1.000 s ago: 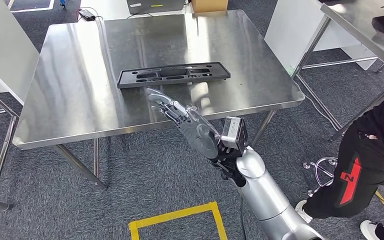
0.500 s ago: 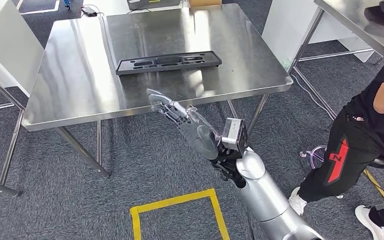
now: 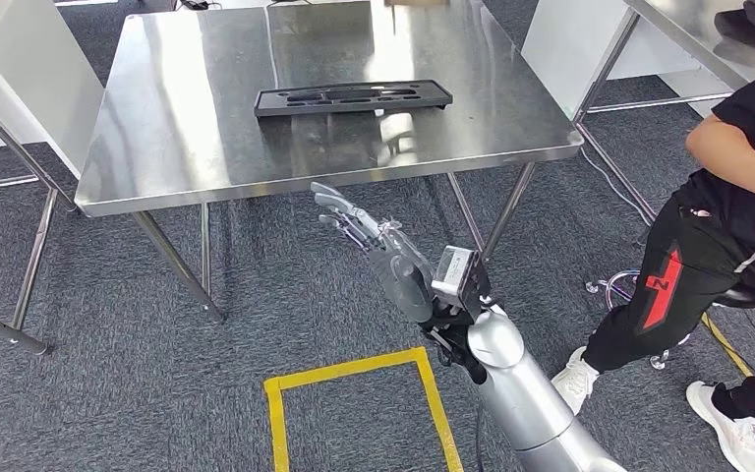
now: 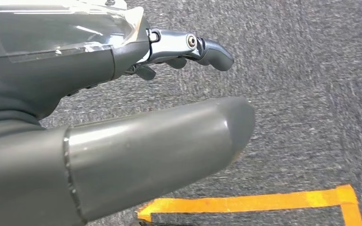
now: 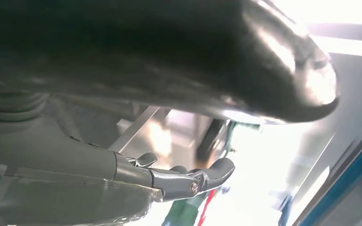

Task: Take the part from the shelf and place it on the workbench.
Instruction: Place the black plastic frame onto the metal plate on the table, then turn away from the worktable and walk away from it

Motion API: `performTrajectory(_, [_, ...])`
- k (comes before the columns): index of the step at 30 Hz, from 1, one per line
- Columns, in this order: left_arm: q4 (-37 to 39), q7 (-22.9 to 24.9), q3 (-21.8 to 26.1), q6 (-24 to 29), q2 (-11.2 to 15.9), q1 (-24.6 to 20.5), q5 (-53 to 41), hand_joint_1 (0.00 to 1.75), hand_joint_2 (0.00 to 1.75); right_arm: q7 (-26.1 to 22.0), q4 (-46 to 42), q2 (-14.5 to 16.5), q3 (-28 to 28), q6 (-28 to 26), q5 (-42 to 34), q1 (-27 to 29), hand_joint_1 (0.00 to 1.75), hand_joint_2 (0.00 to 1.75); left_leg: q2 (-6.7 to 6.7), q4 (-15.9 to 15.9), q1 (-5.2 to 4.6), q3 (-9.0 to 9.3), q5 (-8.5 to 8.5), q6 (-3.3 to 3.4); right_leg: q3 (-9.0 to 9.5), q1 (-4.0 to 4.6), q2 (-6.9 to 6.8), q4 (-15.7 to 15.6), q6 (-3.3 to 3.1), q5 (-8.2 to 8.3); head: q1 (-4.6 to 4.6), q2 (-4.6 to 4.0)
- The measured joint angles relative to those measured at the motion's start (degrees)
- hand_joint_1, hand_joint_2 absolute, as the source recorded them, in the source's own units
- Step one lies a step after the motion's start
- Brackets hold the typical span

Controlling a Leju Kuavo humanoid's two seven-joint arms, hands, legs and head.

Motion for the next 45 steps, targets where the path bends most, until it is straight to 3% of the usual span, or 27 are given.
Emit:
performTrajectory(2, [0.00,-0.40,0.12,0.32,-0.04,0.25,0.63,0.00,0.00,0.31,0.86,-0.24,-1.46,-4.16,1.94,1.52,0.00,0.00,-0.11,0.01,-0.06,-1.03,1.11,-0.41,6.51,0.24,0.02,-8.67,-0.02,1.08,0.00,0.00])
performTrajectory(4, [0.00,-0.77,0.27,0.46,-0.06,0.65,1.05,0.00,0.00,-0.18,2.26,-0.57,-3.28,-6.84,3.44,3.09,0.00,0.00,-0.20,-0.26,-0.16,-1.46,2.24,-1.03,10.40,0.80,0.06,-14.98,-0.90,0.54,-0.02,0.00])
performTrajectory(5, [0.00,-0.89,0.36,0.48,-0.08,0.88,1.17,0.00,0.00,-0.57,3.01,-0.80,-4.15,-7.37,3.88,3.83,0.00,0.00,-0.22,-0.55,-0.21,-1.54,2.86,-1.35,10.80,1.10,0.07,-16.07,-1.36,0.42,-0.01,0.00])
performTrajectory(7, [0.01,-1.01,0.62,0.51,-0.02,1.34,1.29,0.00,0.00,-1.14,4.34,-1.22,-5.42,-7.62,4.32,4.92,0.00,0.00,-0.23,-0.90,-0.23,-1.82,3.17,-1.99,10.00,0.60,-0.01,-16.48,-2.25,1.50,-0.04,0.00])
performTrajectory(9, [0.03,-1.04,0.89,0.55,0.03,1.66,1.36,0.00,0.00,-0.99,5.24,-1.28,-6.01,-7.98,4.76,5.54,0.00,0.00,-0.26,1.72,-0.12,-2.78,-0.63,-2.58,9.04,-0.21,-0.14,-16.75,-3.51,2.93,-0.15,0.00])
performTrajectory(11, [0.05,-1.06,1.15,0.63,0.03,1.74,1.56,0.00,0.00,0.38,6.11,-1.22,-6.64,-10.48,6.94,6.25,0.00,0.00,-0.28,8.66,0.07,-4.33,-6.66,-3.09,7.73,-0.29,-0.28,-16.68,-4.32,4.25,-0.23,0.00])
performTrajectory(12, [0.05,-1.05,1.32,0.70,0.03,1.78,1.71,0.00,0.00,1.36,6.79,-1.23,-7.15,-12.99,9.20,6.84,0.00,0.00,-0.29,12.17,0.15,-4.83,-8.38,-3.34,6.96,-0.24,-0.38,-16.63,-4.34,4.84,-0.25,0.00])
performTrajectory(13, [0.06,-1.07,1.54,0.79,0.06,1.87,1.87,0.00,0.00,2.15,7.81,-1.28,-7.86,-16.00,12.09,7.61,0.00,0.00,-0.27,14.45,0.26,-4.71,-8.66,-3.59,6.18,-0.23,-0.51,-16.52,-4.24,5.42,-0.25,0.00])
performTrajectory(14, [0.07,-1.13,1.79,0.85,0.11,2.02,2.04,0.00,0.00,2.66,9.25,-1.36,-8.77,-18.77,14.93,8.48,0.00,0.00,-0.25,14.85,0.44,-3.67,-7.69,-3.82,5.39,-0.29,-0.62,-16.33,-4.00,5.90,-0.25,0.00])
performTrajectory(16, [0.05,-1.35,2.38,0.89,0.21,2.37,2.29,0.00,0.00,3.42,14.08,-1.53,-11.65,-22.14,18.38,10.02,0.00,0.00,-0.26,10.18,0.94,1.07,-5.09,-4.27,3.77,-0.52,-0.74,-15.50,-3.33,6.62,-0.25,0.00])
performTrajectory(18, [0.03,-1.51,2.91,0.73,0.30,2.52,2.22,0.00,0.00,4.50,21.10,-1.57,-15.48,-23.20,19.56,10.78,0.00,0.00,-0.58,3.33,0.91,5.91,-5.50,-4.31,2.30,-0.49,-0.81,-14.42,-2.48,7.18,-0.25,0.00])
performTrajectory(20, [0.01,-1.53,3.21,0.49,0.40,2.53,1.73,0.00,0.00,5.62,29.54,-1.61,-18.86,-24.41,21.59,10.85,0.00,0.00,-0.94,0.39,0.42,7.27,-6.75,-3.62,1.53,-0.18,-0.90,-14.00,-1.55,7.96,-0.18,0.00])
performTrajectory(22, [0.00,-1.39,3.36,0.37,0.46,2.54,1.13,0.00,0.00,7.09,39.07,-1.79,-21.43,-25.22,23.19,10.78,0.00,0.00,-0.84,-0.03,0.14,6.55,-6.06,-2.19,1.19,-0.03,-0.89,-14.16,-0.66,8.65,-0.16,0.00])
performTrajectory(23, [0.00,-1.31,3.39,0.33,0.46,2.50,0.83,0.00,0.00,8.25,43.86,-1.86,-22.62,-24.89,23.20,10.87,0.00,0.00,-0.73,-0.29,0.07,6.10,-5.39,-1.33,0.76,-0.05,-0.79,-13.69,-0.59,7.99,-0.15,0.00])
performTrajectory(25, [0.00,-1.22,3.43,0.28,0.52,2.32,0.29,0.00,0.00,10.43,52.50,-1.89,-25.03,-23.04,22.05,11.33,0.00,0.00,-0.47,-0.73,0.11,4.82,-3.78,0.03,-0.76,-0.27,-0.48,-9.76,-1.10,3.74,0.02,0.00])
performTrajectory(27, [0.00,-1.20,3.47,0.24,0.62,2.23,-0.05,0.00,0.00,11.67,58.93,-1.79,-27.29,-21.19,20.81,12.13,0.00,0.00,-0.40,-0.73,0.06,2.91,-2.19,0.31,-2.33,-0.38,-0.20,-2.55,-1.37,-1.28,0.20,0.00])
performTrajectory(28, [0.00,-1.20,3.49,0.22,0.63,2.23,-0.18,0.00,0.00,12.02,61.45,-1.75,-28.25,-20.71,20.46,12.46,0.00,0.00,-0.30,-0.69,0.03,1.84,-1.37,0.22,-2.43,-0.41,-0.12,0.49,-0.99,-2.28,0.22,0.00])
performTrajectory(30, [0.00,-1.16,3.54,0.23,0.64,2.21,-0.39,0.00,0.00,13.25,65.23,-1.67,-29.61,-20.55,20.29,12.76,0.00,0.00,0.01,-0.63,0.03,-0.28,0.27,-0.11,-0.11,-0.45,-0.03,1.83,0.41,-0.94,0.22,0.00])
performTrajectory(32, [-0.01,-1.08,3.69,0.27,0.65,2.13,-0.55,0.00,0.00,15.26,67.69,-1.60,-30.42,-20.73,20.60,12.71,0.00,0.00,0.27,-0.58,0.06,-1.94,1.84,-0.66,6.30,-0.52,-0.02,-4.47,1.06,0.53,0.23,0.00])
performTrajectory(34, [-0.02,-0.95,3.86,0.34,0.68,1.97,-0.79,0.00,0.00,17.47,69.42,-1.50,-30.84,-20.84,21.21,12.69,0.00,0.00,0.42,-0.71,-0.04,-2.61,3.33,-1.40,13.05,-0.14,0.14,-13.77,0.10,-1.19,0.17,0.00])
performTrajectory(35, [-0.02,-0.88,3.92,0.36,0.72,1.87,-0.96,0.00,0.00,18.70,70.32,-1.43,-30.94,-20.89,21.64,12.73,0.00,0.00,0.48,-0.96,-0.08,-2.59,4.05,-1.76,14.79,0.12,0.22,-16.67,-0.60,-2.12,0.12,0.00])
performTrajectory(36, [-0.02,-0.79,3.96,0.38,0.74,1.82,-1.19,0.00,0.00,20.00,71.24,-1.37,-30.98,-20.95,22.15,12.90,0.00,0.00,0.54,-1.41,-0.03,-2.50,4.87,-2.19,15.08,0.42,0.27,-17.86,-1.28,-2.34,0.04,0.00])
performTrajectory(38, [0.04,-0.51,4.03,0.37,0.81,1.84,-1.64,0.00,0.00,22.65,72.95,-1.18,-30.99,-20.98,23.40,13.53,0.00,0.00,0.50,-1.88,0.26,-2.63,5.09,-2.91,13.93,0.10,0.08,-17.63,-2.64,-1.08,-0.11,0.00])
performTrajectory(39, [0.08,-0.31,4.05,0.35,0.82,1.87,-1.91,0.00,0.00,23.68,73.58,-1.07,-30.95,-20.93,24.03,13.92,0.00,0.00,0.44,-0.98,0.39,-3.00,3.18,-3.18,13.20,-0.11,-0.07,-17.61,-3.49,-0.23,-0.22,0.00])
performTrajectory(42, [0.13,0.13,4.07,0.32,0.87,1.71,-2.39,0.00,0.00,24.86,74.89,-0.77,-30.72,-20.81,25.22,14.79,0.00,0.00,0.13,8.27,0.54,-4.58,-7.03,-3.57,10.49,-0.10,-0.34,-17.55,-5.05,2.39,-0.49,0.00])
performTrajectory(43, [0.13,0.20,4.07,0.32,0.91,1.63,-2.43,0.00,0.00,24.98,75.24,-0.69,-30.66,-20.80,25.36,14.96,0.00,0.00,0.03,12.01,0.54,-4.75,-8.57,-3.70,9.51,0.08,-0.36,-17.42,-5.10,3.21,-0.51,0.00])
performTrajectory(45, [0.13,0.27,4.07,0.32,0.95,1.53,-2.47,0.00,0.00,25.15,75.82,-0.58,-30.62,-20.79,25.47,15.19,0.00,0.00,-0.03,15.65,0.56,-3.28,-7.29,-3.81,7.29,0.28,-0.37,-16.80,-4.93,4.68,-0.51,0.00])
